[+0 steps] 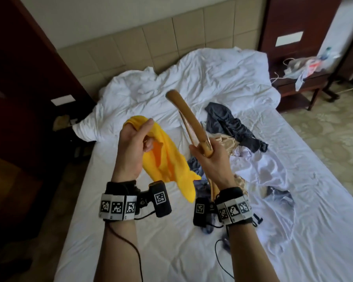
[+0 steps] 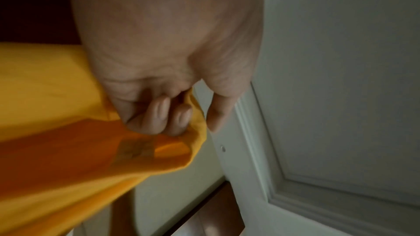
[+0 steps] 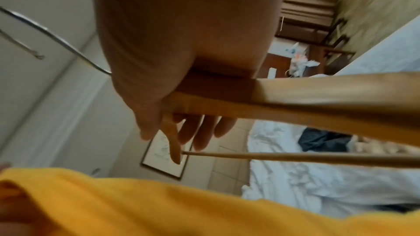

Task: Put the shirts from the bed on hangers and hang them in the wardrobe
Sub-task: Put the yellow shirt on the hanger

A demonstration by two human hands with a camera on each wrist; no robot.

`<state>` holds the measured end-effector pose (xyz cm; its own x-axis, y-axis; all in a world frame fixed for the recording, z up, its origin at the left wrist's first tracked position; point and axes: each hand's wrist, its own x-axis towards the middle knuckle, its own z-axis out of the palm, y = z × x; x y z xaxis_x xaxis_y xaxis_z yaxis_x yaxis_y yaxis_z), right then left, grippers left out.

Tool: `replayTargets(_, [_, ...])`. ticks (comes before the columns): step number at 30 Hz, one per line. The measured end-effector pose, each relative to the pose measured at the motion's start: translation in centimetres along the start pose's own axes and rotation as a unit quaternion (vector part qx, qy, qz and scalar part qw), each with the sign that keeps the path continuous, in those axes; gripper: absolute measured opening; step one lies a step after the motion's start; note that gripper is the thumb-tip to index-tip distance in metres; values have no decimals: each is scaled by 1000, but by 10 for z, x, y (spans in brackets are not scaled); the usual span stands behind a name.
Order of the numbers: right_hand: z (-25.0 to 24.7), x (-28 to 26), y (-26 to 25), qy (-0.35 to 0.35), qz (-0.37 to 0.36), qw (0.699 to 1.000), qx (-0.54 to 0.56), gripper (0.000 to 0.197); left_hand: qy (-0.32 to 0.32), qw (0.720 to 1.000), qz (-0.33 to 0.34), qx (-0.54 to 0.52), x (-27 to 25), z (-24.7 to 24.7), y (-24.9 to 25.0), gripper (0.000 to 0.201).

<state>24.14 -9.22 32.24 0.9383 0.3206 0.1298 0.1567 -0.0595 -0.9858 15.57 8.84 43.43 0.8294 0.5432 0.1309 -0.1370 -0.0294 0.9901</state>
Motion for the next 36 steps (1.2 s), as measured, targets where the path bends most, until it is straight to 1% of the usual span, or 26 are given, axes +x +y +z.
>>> replayTargets(3, [39,-4,-44,-28,-49,997,45,29,4,1000,18,18,-11,-33,16,26])
replayTargets(6, [81,-14,-68,-72,-73,993,60,39,23,999,25,-1,-22,-58,24,14])
replayTargets(9, [108,-24,-76,-104,-74,989,74,39,24,999,37,-15,-29,-78,29,11])
replayTargets(11, [118,-27,-80,-115,-71,988,69,38,38,998,43,-16,-31,-92,33,9])
replayTargets(13, [127,-31,-85,-115,-74,989,60,35,47,998,45,-15,-32,-106,38,8])
replayTargets(15, [136,-33,-91,-103,-93,989,43,33,49,998,42,-14,-33,-115,43,8])
replayTargets(18, [141,-38,-100,-98,-113,988,42,39,51,998,39,4,-34,-122,46,13])
replayTargets(21, [138,-38,-106,-96,-113,988,54,43,61,997,41,26,-33,-125,46,13])
replayTargets(24, [137,-41,-110,-91,-116,987,68,42,71,996,44,28,-34,-126,47,13])
replayTargets(26, [136,-41,-111,-90,-115,987,67,42,67,996,46,26,-34,-126,48,13])
replayTargets(30, [131,-39,-115,-111,-122,984,66,44,63,997,46,17,-35,-128,53,13])
replayTargets(33, [133,-38,-117,-113,-125,984,54,40,76,995,50,44,-35,-127,53,15])
replayTargets(35, [136,-36,-116,-100,-129,985,48,36,89,989,66,94,-35,-127,51,25])
replayTargets(36, [137,-34,-115,-95,-130,986,45,30,93,986,76,118,-36,-127,51,30])
